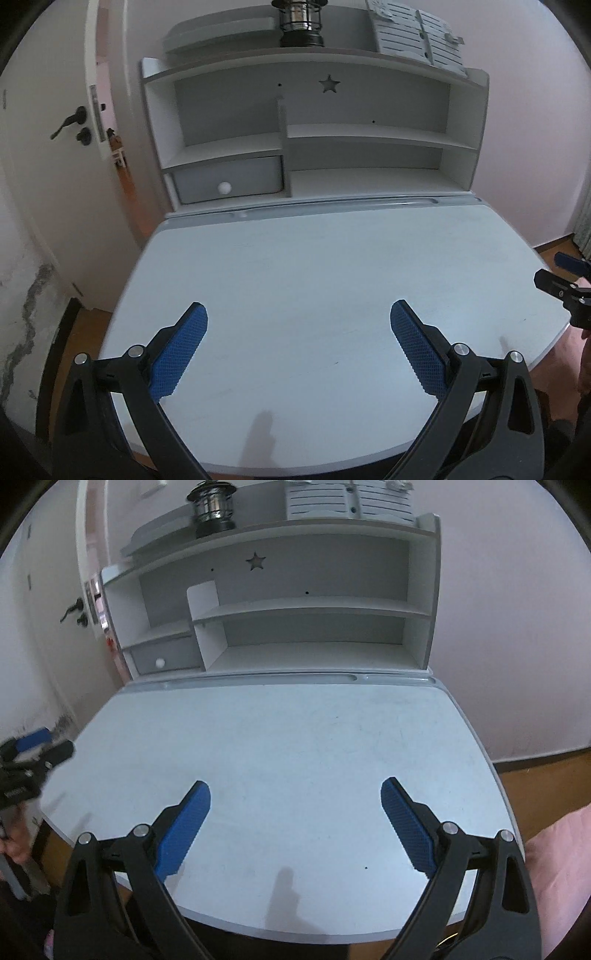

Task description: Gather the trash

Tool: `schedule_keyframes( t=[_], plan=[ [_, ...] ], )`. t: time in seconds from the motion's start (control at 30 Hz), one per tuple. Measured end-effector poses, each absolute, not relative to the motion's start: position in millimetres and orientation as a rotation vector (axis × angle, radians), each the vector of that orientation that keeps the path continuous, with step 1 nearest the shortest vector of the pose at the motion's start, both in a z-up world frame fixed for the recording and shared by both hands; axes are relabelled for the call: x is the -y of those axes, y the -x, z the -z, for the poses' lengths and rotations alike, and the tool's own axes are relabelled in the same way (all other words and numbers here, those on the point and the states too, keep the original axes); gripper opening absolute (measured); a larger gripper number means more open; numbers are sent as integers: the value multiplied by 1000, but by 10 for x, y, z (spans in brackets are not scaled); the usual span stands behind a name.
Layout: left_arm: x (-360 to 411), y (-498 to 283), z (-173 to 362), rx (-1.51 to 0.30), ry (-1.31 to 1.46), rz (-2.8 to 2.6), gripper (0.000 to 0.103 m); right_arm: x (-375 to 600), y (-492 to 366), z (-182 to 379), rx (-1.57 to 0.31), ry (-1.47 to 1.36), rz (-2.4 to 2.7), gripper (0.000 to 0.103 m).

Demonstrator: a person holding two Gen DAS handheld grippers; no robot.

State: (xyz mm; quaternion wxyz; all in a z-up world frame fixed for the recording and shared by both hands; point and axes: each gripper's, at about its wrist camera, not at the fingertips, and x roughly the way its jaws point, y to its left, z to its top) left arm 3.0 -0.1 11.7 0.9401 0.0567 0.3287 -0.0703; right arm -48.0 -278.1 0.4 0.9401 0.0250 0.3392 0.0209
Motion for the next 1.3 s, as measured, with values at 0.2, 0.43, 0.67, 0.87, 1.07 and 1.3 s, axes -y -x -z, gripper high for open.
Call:
schedule_keyframes(
  t=[0.2,0.43,0.67,0.87,1.07,1.3],
  plan=[
    [-116,62,-35,-683,-123,113,96,2813,428,50,-692,-58,-38,90],
    [-165,101,17,-686,-122,98,96,2824,435,86,-696,-54,-28,90],
    [-153,102,32,-687,-121,98,96,2870,450,122,-709,-73,-18,90],
    [-158,101,26,-690,-120,101,96,2840,473,88,-702,-65,-26,90],
    [-160,126,4,-681,-123,95,96,2833,470,87,-702,-63,-28,90],
    [-160,131,4,-685,-123,97,96,2840,465,83,-701,-64,-28,90]
  ],
)
